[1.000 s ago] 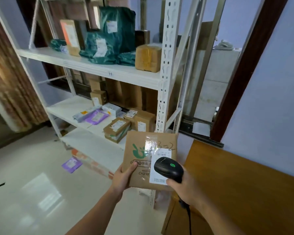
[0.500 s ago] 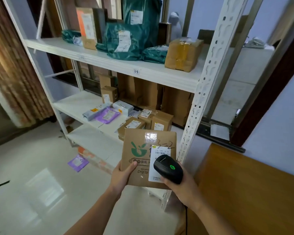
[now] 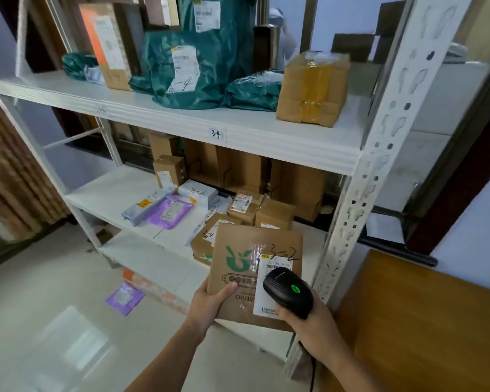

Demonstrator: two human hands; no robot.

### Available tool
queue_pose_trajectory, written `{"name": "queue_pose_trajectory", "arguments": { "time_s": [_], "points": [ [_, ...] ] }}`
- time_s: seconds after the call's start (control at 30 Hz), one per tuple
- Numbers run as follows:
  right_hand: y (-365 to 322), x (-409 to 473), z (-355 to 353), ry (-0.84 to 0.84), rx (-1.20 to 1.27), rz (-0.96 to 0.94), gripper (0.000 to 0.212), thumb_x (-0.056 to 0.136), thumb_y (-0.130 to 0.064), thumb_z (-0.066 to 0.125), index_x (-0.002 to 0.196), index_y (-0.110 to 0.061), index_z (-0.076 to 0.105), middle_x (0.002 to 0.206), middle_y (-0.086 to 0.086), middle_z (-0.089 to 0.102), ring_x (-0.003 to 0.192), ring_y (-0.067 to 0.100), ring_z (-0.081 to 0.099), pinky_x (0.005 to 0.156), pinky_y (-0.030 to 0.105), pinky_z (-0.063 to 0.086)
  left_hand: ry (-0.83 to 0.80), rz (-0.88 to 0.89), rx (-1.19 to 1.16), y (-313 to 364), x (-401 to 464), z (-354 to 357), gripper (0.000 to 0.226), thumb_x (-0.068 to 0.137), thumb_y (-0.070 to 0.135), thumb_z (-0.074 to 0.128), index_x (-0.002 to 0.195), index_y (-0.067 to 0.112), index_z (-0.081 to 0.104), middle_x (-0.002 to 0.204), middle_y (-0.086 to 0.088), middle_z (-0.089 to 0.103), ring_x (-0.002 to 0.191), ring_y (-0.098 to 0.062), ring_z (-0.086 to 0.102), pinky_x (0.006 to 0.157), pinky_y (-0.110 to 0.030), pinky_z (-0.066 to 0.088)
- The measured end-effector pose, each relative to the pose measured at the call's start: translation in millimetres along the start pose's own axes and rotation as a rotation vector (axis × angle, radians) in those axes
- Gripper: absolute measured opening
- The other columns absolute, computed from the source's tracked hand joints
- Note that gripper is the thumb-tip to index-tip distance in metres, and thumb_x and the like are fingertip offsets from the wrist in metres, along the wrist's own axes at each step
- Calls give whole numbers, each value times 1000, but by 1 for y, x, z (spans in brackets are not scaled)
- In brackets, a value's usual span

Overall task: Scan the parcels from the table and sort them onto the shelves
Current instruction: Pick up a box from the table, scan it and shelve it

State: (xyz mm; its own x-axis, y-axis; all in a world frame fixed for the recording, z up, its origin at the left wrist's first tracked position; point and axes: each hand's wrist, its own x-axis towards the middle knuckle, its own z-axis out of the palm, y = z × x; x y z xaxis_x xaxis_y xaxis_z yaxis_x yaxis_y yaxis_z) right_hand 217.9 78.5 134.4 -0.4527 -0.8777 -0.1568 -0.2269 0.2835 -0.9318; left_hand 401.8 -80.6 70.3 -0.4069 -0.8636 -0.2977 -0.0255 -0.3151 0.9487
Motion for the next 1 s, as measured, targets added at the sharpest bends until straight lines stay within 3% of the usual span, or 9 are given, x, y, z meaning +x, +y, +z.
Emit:
{"name": "queue_pose_trajectory", "arguments": {
  "time_s": [0.2, 0.27, 0.4, 0.5, 0.63, 0.83, 0.93, 1.0],
  "points": [
    [1, 52, -2, 6, -5, 45, 47, 85, -27, 80, 123, -35, 54, 112, -18, 64, 103, -6, 59, 70, 1, 46, -3, -21, 27, 12, 47, 7, 26, 88, 17, 82, 113, 15, 74, 101, -4, 82, 93, -22, 79, 74, -29, 63],
    [0, 61, -2, 9, 10, 62, 45, 86, -33, 78, 125, -36, 54, 114, -15, 65, 103, -5, 60, 74, 5, 50, -21, -39, 30, 12, 60, 8, 27, 88, 18, 83, 113, 15, 75, 103, -6, 82, 95, -25, 79, 76, -30, 64],
    [7, 78, 0, 43, 23, 95, 57, 78, -61, 73, 126, -37, 57, 115, -13, 68, 110, 4, 63, 96, 32, 56, -62, -72, 53, 9, 86, 10, 52, 74, 36, 92, 117, 14, 74, 107, -7, 81, 99, -28, 78, 86, -43, 64],
    [6, 86, 4, 83, 5, 113, 60, 75, -65, 69, 125, -34, 58, 114, -13, 67, 112, 5, 60, 93, 23, 51, -88, -106, 84, 6, 107, 10, 63, 65, 43, 94, 118, 16, 74, 108, -5, 81, 102, -29, 77, 90, -47, 63],
    [12, 99, 15, 187, -55, 111, 72, 66, -77, 66, 126, -38, 58, 117, -15, 66, 115, 7, 59, 104, 39, 51, -138, -148, 142, 2, 136, 6, 47, 79, 29, 90, 121, 20, 73, 105, 2, 81, 103, -22, 76, 80, -31, 64],
    [11, 116, 43, 289, -50, 177, 79, 61, -83, 65, 125, -37, 59, 115, -12, 69, 115, 10, 61, 104, 43, 51, -227, -150, 244, 3, 177, -8, 42, 80, 21, 90, 116, 24, 70, 104, 7, 78, 95, -11, 73, 64, -16, 57],
    [7, 122, 55, 293, -27, 235, 76, 59, -75, 66, 122, -33, 59, 109, -8, 70, 111, 12, 63, 101, 39, 53, -261, -155, 283, 0, 196, -16, 50, 73, 27, 95, 116, 28, 70, 105, 7, 79, 100, -16, 73, 77, -27, 62],
    [9, 126, 62, 302, -30, 251, 65, 68, -62, 76, 122, -30, 62, 107, -9, 71, 110, 11, 64, 100, 37, 53, -261, -149, 342, -3, 209, -22, 68, 54, 43, 99, 115, 29, 72, 102, 8, 81, 101, -19, 75, 87, -39, 63]
  ]
}}
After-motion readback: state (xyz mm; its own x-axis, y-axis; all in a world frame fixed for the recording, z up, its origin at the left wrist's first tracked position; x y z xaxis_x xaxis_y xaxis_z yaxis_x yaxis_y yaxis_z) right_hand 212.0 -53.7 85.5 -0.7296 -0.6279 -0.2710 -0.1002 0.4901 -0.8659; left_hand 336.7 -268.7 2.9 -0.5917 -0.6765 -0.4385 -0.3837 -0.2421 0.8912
